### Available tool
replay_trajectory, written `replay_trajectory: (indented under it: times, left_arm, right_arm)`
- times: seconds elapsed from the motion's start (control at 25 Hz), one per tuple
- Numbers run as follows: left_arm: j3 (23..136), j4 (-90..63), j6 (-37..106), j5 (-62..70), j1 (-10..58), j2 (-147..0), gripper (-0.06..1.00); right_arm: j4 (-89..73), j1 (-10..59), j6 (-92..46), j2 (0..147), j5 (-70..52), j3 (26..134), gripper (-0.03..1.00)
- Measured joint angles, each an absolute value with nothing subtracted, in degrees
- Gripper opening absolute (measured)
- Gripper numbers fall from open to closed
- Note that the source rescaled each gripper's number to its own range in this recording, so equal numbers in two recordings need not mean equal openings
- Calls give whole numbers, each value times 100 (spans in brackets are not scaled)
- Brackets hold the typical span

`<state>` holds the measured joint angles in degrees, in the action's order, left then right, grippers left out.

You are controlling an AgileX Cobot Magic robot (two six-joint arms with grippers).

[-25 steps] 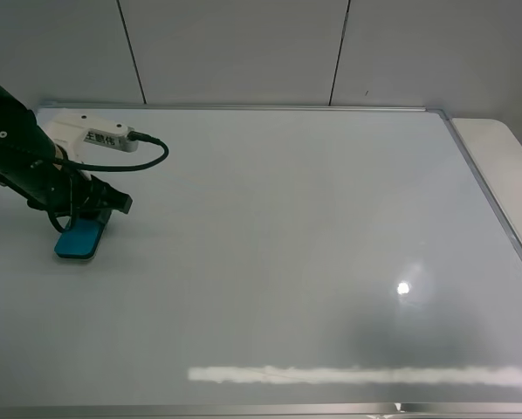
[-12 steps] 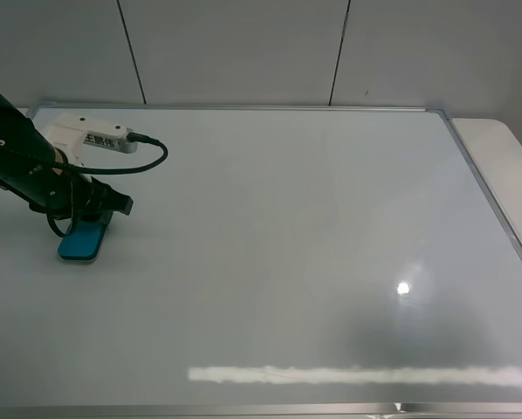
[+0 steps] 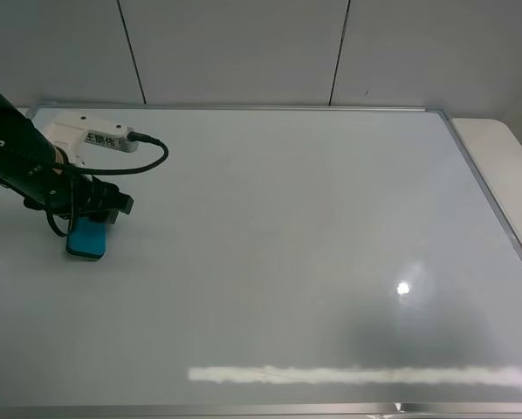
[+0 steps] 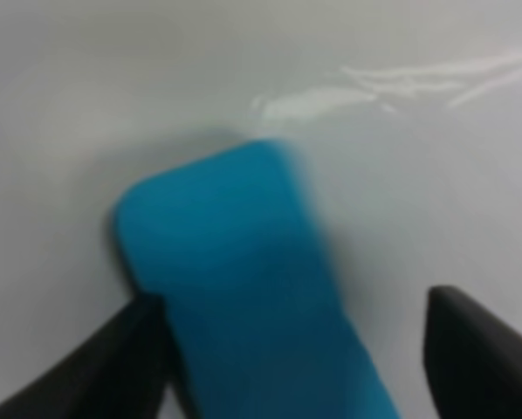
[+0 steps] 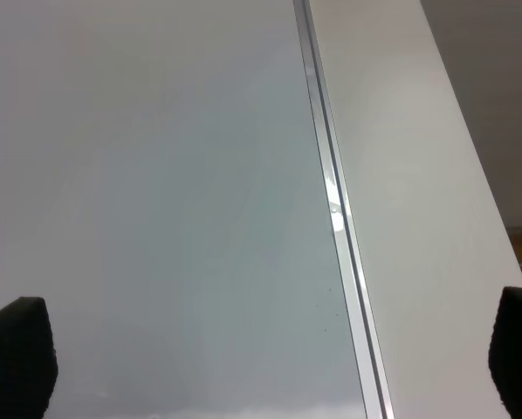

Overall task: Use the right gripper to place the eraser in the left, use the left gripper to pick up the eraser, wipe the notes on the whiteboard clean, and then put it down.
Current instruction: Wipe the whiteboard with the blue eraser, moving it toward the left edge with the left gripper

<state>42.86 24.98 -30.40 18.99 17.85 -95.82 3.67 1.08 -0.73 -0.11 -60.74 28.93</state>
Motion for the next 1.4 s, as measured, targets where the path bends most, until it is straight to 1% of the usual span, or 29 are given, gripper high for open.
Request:
replay_trajectory:
  times: [0.04,0.16,0.32,0.8,0.84,0.88,0.92,1.04,1.08,1.12,1.2,1.4]
  left_arm:
    - [4286,2549,-3037,1899,1785,-9582,39]
    - [4286,2832,-2997,1872,1785,-9582,43]
    - [4286,3126,-3001,1730,1785,-9582,44]
    - [4286,3122,-3413,1712,1785,-9582,45]
    - [4286,3122,-3413,1727,1785,-9582,47]
    - [4286,3122,-3413,1753,1785,-9582,57]
    - [4286,3122,-3413,1759,1785,-9576,63]
    - [4286,3122,-3413,1789,1785,-9519,87]
    - [4286,3122,-3413,1804,1785,-9492,92]
    - [4286,3122,-3413,1819,1785,-9454,96]
    - [4286,3127,-3413,1903,1785,-9402,98]
    - [4286,3119,-3413,2042,1785,-9363,99]
  right_arm:
    - [367,108,-73,-11,-6074,2893,100]
    - [367,108,-73,-11,-6074,2893,100]
    - [367,108,-73,-11,-6074,2893,100]
    - [367,108,-73,-11,-6074,2893,100]
    - [367,108,-73,-11,-6074,2893,100]
    - [367,108,-73,-11,-6074,2893,100]
    - [367,108,-73,-11,-6074,2893,100]
    - [367,108,-73,-11,-6074,2893,100]
    - [367,108,-73,-11,-6074,2893,100]
    - [367,108,-73,-11,-6074,2893,100]
    - [367,108,-73,-11,-6074,2893,100]
    - [367,108,-73,-11,-6074,2893,100]
